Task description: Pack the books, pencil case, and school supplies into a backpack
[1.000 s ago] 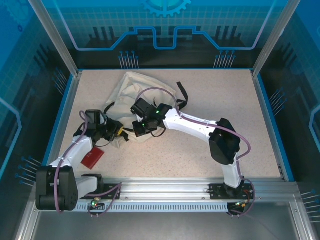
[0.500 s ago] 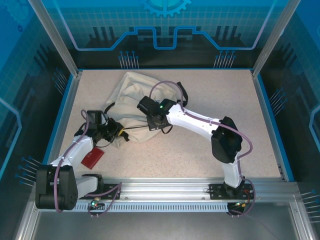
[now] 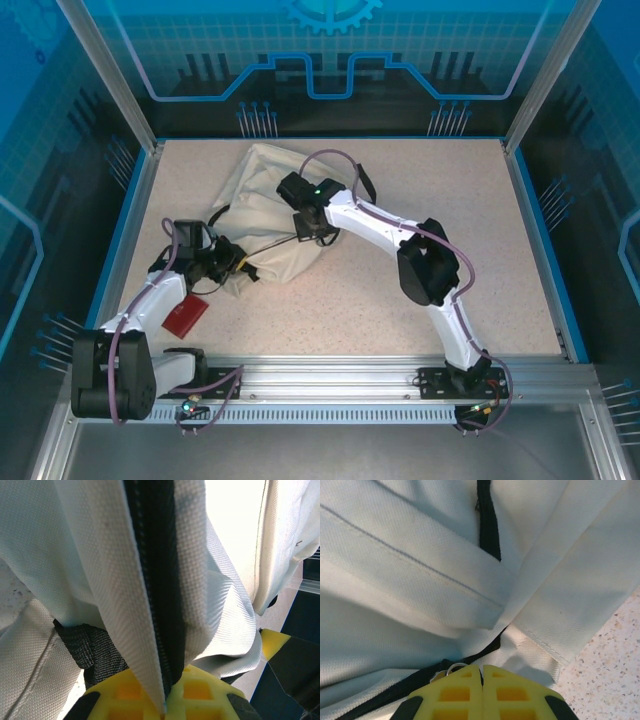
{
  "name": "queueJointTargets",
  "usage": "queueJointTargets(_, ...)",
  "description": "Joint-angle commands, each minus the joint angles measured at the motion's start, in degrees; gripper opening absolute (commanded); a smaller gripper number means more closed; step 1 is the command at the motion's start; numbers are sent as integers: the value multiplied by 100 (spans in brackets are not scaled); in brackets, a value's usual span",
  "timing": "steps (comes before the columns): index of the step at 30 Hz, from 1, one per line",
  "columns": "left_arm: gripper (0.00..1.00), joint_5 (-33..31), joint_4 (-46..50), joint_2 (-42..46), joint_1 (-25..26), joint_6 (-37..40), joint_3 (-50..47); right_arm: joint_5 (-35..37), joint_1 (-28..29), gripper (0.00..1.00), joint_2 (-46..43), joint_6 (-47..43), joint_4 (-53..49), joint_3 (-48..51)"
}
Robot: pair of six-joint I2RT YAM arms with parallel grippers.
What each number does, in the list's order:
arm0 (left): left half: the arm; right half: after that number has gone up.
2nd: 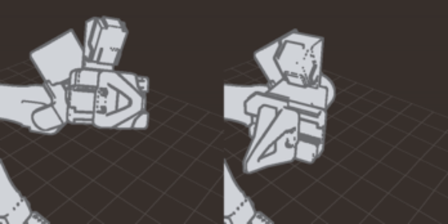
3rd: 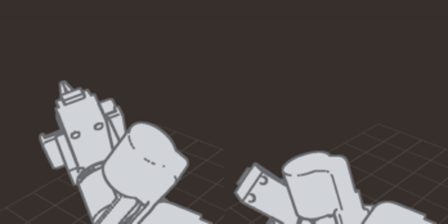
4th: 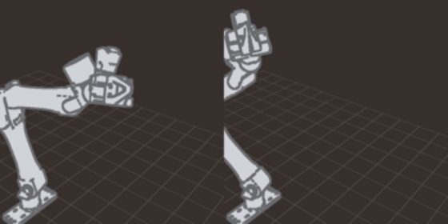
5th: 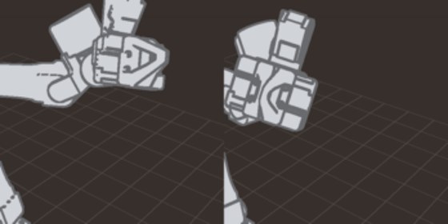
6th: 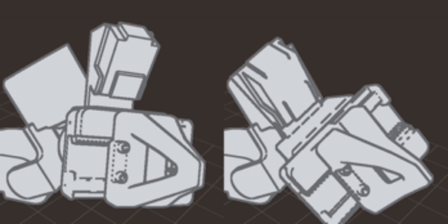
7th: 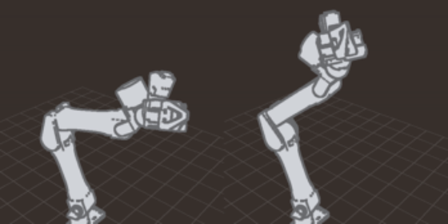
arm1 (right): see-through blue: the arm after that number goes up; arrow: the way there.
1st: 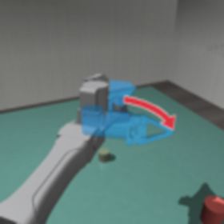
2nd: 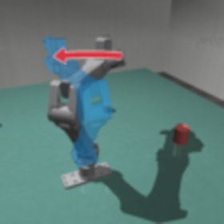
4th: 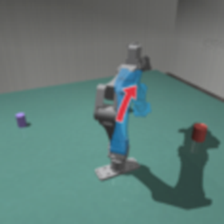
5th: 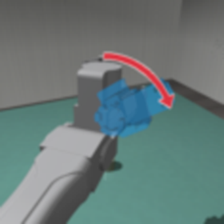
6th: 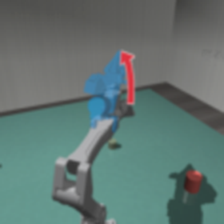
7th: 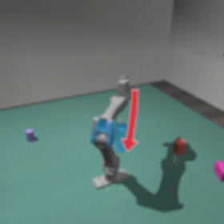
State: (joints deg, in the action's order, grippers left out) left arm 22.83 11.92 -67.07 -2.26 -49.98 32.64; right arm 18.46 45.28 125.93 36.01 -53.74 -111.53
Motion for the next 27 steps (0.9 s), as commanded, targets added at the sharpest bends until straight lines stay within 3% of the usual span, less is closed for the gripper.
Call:
queueJointTargets(1, 16, -182, 761, 119, -205, 401, 197, -306, -353, 0, -434, -649, 136, 512)
queueJointTargets(6, 60, -156, 1395, 355, -198, 329, 478, -2740, -79, 0, -1234, -1164, 1121, 1279)
queueJointTargets(11, 74, -156, 1689, 823, -103, -186, 364, -4002, 61, 0, -1516, -1090, 1715, 1601)
queueJointTargets(14, 77, -67, 1574, 1064, 74, -614, 208, -4390, 129, 0, -1488, -1057, 1886, 1652)
queueJointTargets(18, 77, 103, 850, 1058, 496, -1216, -26, -4421, 204, 0, -1373, -1025, 1814, 1557)
queueJointTargets(22, 72, -160, 614, 788, 851, -1441, -93, -4255, 203, 0, -1372, -972, 1773, 1607)
queueJointTargets(25, 63, -234, 317, 510, 885, -1539, -238, -4165, 214, 0, -1374, -953, 1696, 1608)
queueJointTargets(27, 51, -257, 152, 303, 892, -1541, -250, -4115, 215, 0, -1376, -938, 1644, 1659)
